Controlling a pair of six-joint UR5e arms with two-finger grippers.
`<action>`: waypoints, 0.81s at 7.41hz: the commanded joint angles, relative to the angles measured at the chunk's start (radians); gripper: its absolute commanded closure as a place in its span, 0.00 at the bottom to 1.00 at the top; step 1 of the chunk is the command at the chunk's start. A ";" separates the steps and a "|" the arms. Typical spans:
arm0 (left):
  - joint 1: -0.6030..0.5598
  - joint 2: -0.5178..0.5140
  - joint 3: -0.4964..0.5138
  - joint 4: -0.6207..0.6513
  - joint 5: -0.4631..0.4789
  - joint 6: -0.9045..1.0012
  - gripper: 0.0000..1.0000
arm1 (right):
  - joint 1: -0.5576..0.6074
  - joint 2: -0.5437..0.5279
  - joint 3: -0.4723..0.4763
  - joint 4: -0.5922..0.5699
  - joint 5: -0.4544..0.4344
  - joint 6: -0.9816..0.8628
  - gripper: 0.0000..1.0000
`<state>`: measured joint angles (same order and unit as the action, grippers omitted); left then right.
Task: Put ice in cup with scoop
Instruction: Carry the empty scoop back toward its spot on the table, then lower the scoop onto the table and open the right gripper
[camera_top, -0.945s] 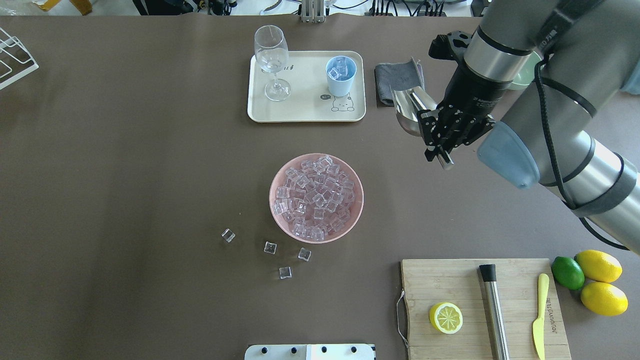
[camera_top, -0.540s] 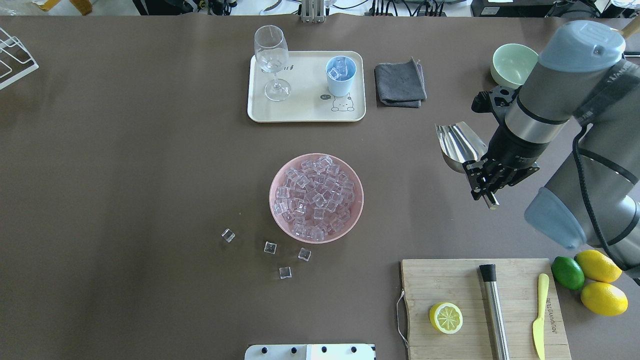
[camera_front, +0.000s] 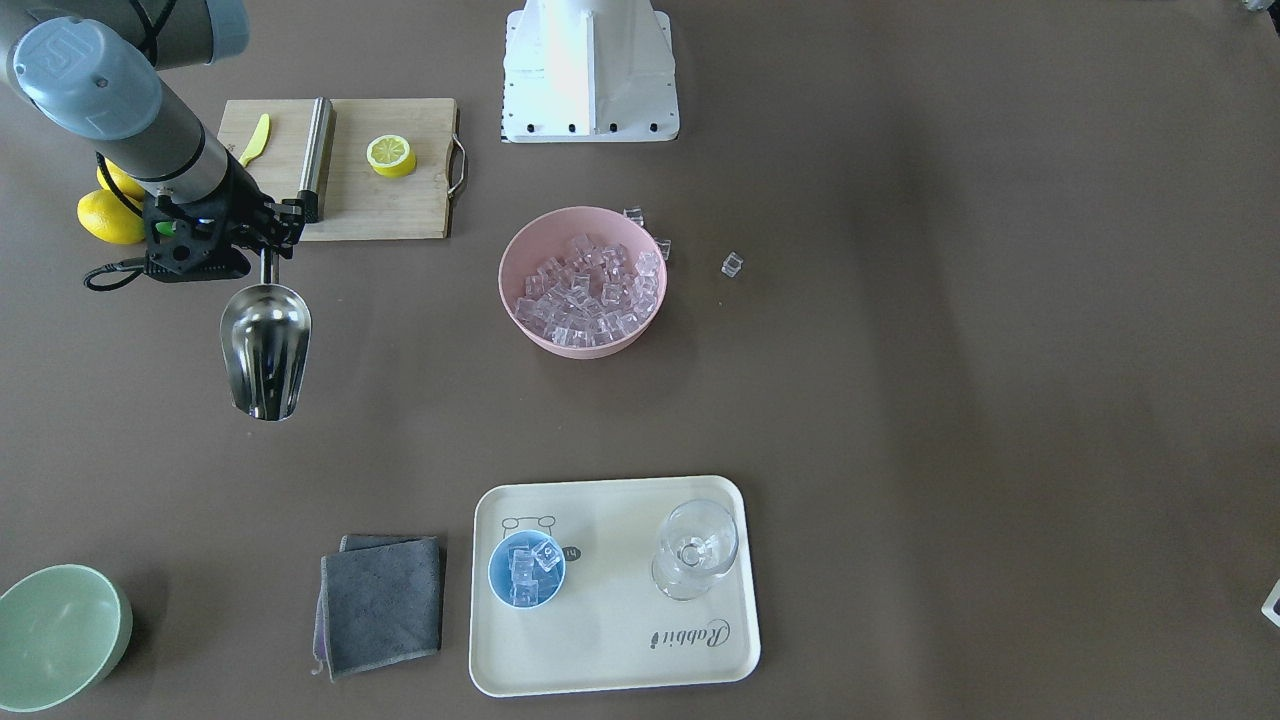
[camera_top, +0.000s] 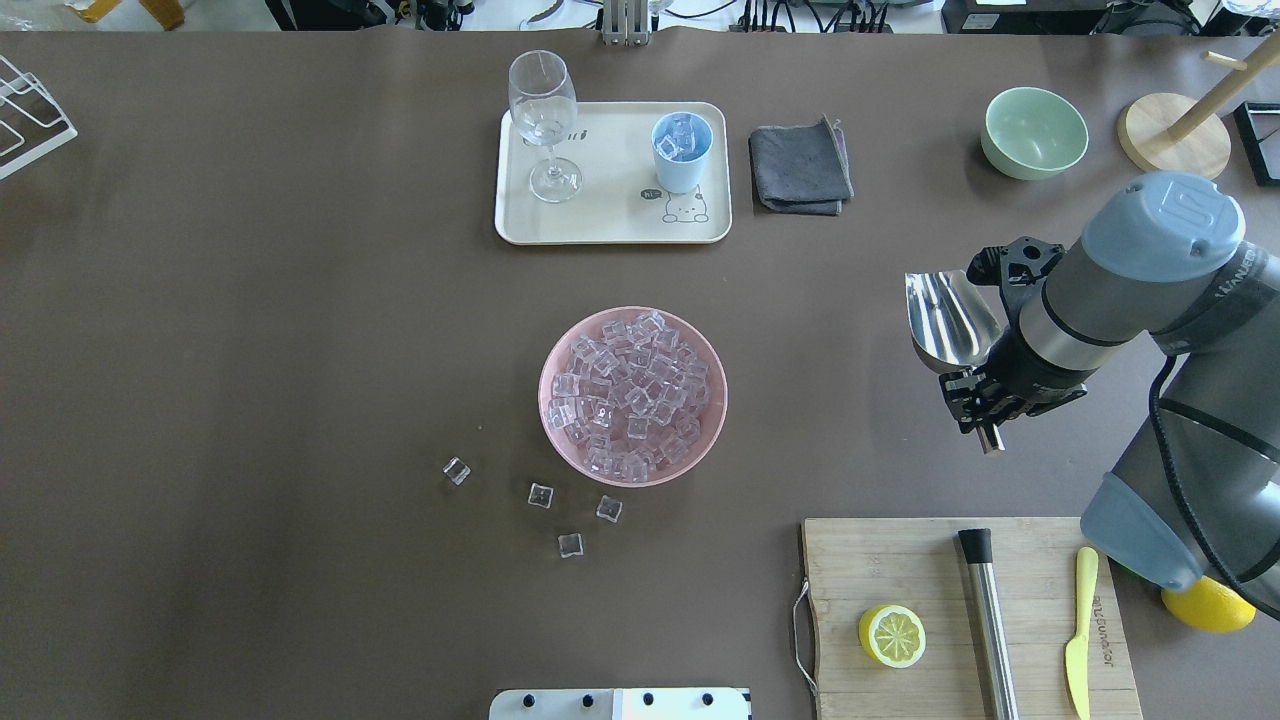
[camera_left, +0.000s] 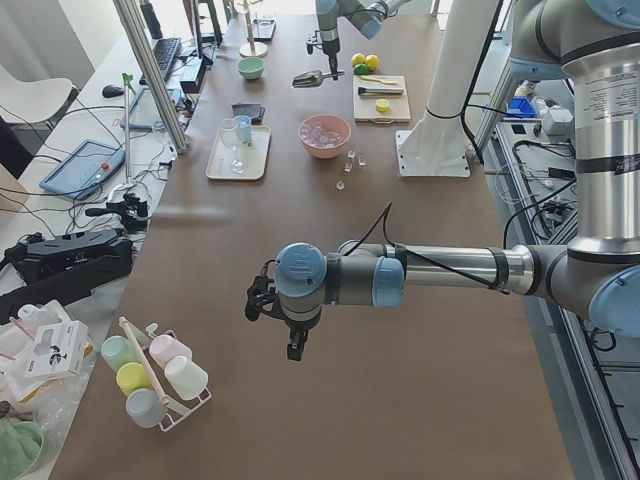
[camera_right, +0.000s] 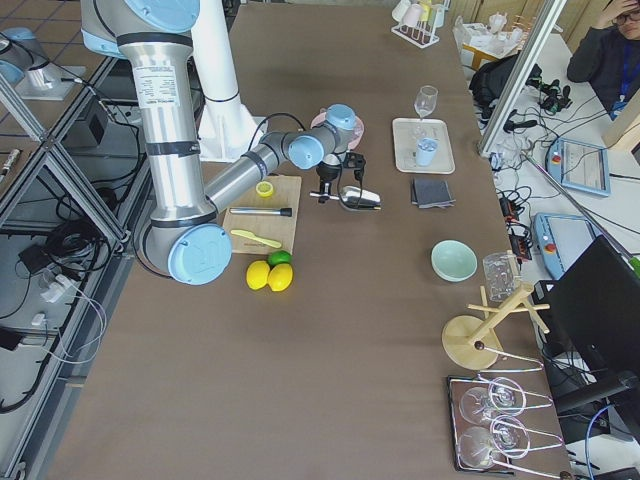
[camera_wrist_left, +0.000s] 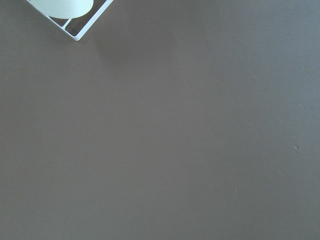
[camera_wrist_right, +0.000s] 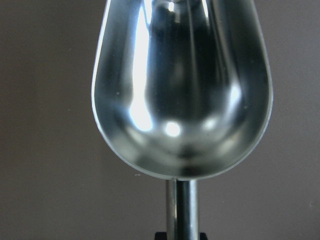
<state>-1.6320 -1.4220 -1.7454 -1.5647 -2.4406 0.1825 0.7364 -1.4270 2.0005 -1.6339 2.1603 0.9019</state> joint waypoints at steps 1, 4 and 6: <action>0.000 0.000 -0.002 0.000 0.000 0.000 0.01 | -0.048 -0.010 -0.026 0.054 -0.037 0.018 1.00; 0.000 0.000 0.001 0.000 0.000 0.000 0.01 | -0.055 -0.009 -0.094 0.172 -0.037 0.077 1.00; 0.001 0.000 0.001 -0.001 0.000 0.000 0.01 | -0.057 -0.009 -0.100 0.172 -0.037 0.083 1.00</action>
<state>-1.6321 -1.4220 -1.7447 -1.5647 -2.4406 0.1825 0.6818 -1.4358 1.9083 -1.4672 2.1231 0.9775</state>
